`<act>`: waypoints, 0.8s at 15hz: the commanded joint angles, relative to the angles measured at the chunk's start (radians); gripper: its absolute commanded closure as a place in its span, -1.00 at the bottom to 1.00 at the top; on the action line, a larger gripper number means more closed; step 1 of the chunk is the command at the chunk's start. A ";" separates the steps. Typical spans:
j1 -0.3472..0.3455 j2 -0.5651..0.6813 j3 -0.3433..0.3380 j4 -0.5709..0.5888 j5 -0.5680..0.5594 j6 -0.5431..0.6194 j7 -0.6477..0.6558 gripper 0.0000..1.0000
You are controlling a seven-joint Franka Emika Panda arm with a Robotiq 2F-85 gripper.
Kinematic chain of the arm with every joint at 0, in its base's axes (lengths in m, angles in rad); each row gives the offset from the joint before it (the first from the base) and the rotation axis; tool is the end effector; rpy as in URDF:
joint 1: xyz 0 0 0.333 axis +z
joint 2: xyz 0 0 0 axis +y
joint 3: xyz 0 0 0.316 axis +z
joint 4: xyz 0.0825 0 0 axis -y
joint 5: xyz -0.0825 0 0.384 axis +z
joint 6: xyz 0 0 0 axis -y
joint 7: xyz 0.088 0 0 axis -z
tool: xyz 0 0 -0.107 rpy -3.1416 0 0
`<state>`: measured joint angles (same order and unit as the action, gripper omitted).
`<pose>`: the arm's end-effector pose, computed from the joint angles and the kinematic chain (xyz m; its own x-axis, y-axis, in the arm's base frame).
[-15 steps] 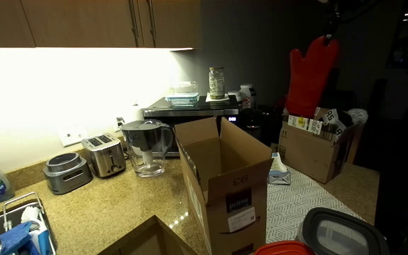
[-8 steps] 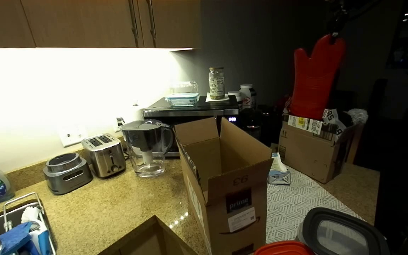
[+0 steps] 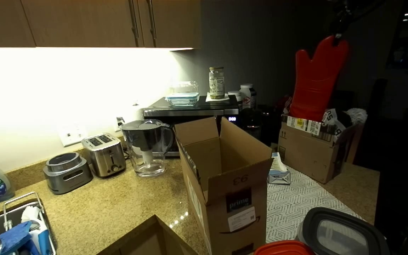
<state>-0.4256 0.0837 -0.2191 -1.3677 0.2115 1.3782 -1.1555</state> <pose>0.4660 -0.3104 0.6588 0.8516 0.5031 0.1471 0.5214 -0.8419 -0.1388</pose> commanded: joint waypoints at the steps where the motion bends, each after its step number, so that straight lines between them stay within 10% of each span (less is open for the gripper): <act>1: 0.003 -0.075 -0.001 -0.104 -0.007 0.076 0.020 0.95; 12: 0.012 -0.001 -0.106 -0.002 0.043 -0.017 0.099 0.95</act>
<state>-0.4133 0.0584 -0.3029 -1.4174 0.2234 1.3951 -1.0864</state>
